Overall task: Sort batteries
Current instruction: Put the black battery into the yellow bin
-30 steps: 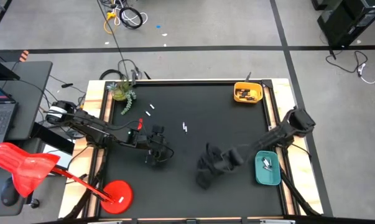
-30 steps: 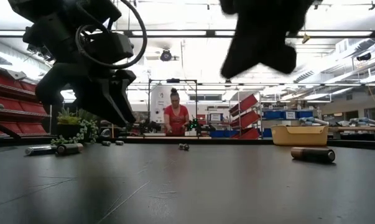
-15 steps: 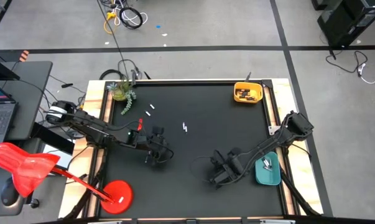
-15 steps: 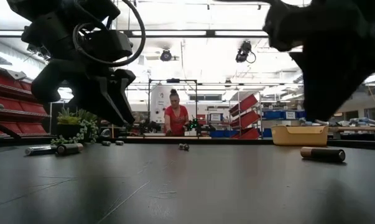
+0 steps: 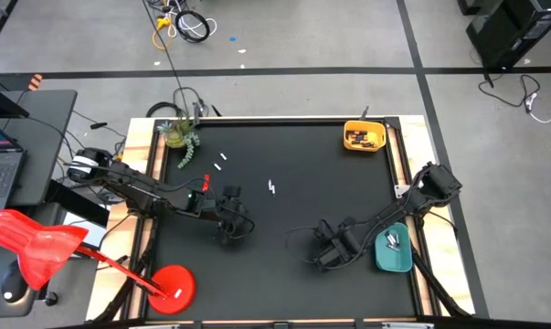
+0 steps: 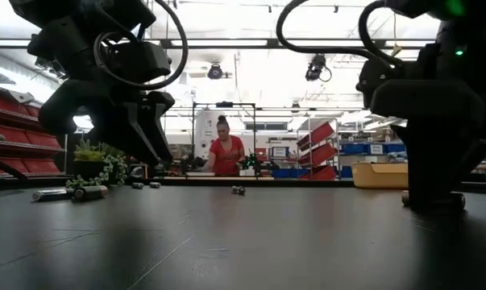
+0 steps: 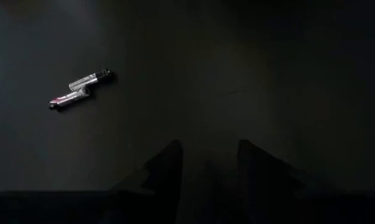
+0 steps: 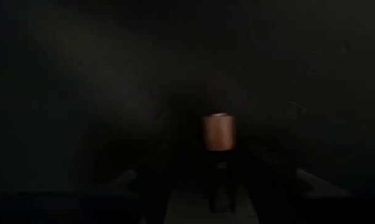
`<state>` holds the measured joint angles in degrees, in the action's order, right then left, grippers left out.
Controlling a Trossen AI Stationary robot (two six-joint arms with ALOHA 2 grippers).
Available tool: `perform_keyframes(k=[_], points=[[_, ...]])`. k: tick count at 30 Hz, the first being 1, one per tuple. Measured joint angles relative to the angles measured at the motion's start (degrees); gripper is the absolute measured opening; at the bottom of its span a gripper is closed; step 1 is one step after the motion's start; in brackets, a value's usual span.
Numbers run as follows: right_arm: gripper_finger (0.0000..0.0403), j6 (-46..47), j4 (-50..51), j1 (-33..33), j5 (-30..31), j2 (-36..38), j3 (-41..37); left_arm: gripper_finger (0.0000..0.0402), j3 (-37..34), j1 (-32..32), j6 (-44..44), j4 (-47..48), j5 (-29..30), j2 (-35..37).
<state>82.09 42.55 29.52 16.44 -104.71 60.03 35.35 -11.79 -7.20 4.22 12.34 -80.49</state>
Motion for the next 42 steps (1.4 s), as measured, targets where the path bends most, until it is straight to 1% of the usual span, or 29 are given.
perform_keyframes(k=[3, 8, 14, 20, 23, 28, 31, 33, 35, 37, 40, 42], points=[[0.019, -0.55, -1.54, 0.02, 0.07, 0.09, -0.56, 0.0158, 0.0, 0.0, 0.02, 0.38, 0.01, 0.0], [0.0187, -1.45, 0.56, -0.02, -0.18, 0.74, 1.84, 0.0158, 0.0, 0.0, 0.02, 0.32, 0.02, 0.0], [0.0187, -1.78, 0.52, -0.02, -0.32, 1.73, 1.97, 0.0158, 0.0, 0.0, 0.02, 0.44, -0.01, -0.02], [0.0186, -3.07, -2.02, -0.02, -0.23, 1.68, 1.89, 0.0158, 0.0, 0.0, 0.0, 0.95, -0.24, -0.02], [0.0185, -3.32, -3.59, -0.02, -0.23, 1.68, 0.42, 0.0158, 0.0, 0.0, 0.0, 1.09, -0.26, -0.02], [0.0185, -4.48, -9.5, 0.09, 0.0, 2.05, -3.77, 0.0158, 0.0, 0.0, 0.0, 1.41, -0.29, -0.02], [0.018, -4.18, -10.69, 0.62, 0.65, 2.13, -5.81, 0.0158, 0.0, 0.0, 0.0, 1.49, -0.31, -0.02], [0.0171, -3.93, -11.04, 0.87, 1.45, 2.19, -6.6, 0.0158, 0.0, 0.0, 0.01, 1.52, -0.34, -0.02], [0.015, -4.73, -10.86, 0.88, 1.69, 2.19, -6.84, 0.0158, 0.0, 0.0, 0.0, 1.52, -0.38, -0.02], [0.0113, -5.69, -10.38, 0.85, 1.71, 2.15, -6.9, 0.0158, 0.0, 0.0, 0.02, 1.54, -0.46, -0.02], [0.0045, -6.84, -10.16, 0.79, 1.79, 2.14, -6.95, 0.0158, 0.0, 0.0, 0.02, 1.56, -0.46, -0.02], [0.0043, -7.79, -10.21, 0.79, 2.15, 2.14, -6.95, 0.0158, 0.0, 0.0, 0.02, 1.54, -0.46, -0.02]])
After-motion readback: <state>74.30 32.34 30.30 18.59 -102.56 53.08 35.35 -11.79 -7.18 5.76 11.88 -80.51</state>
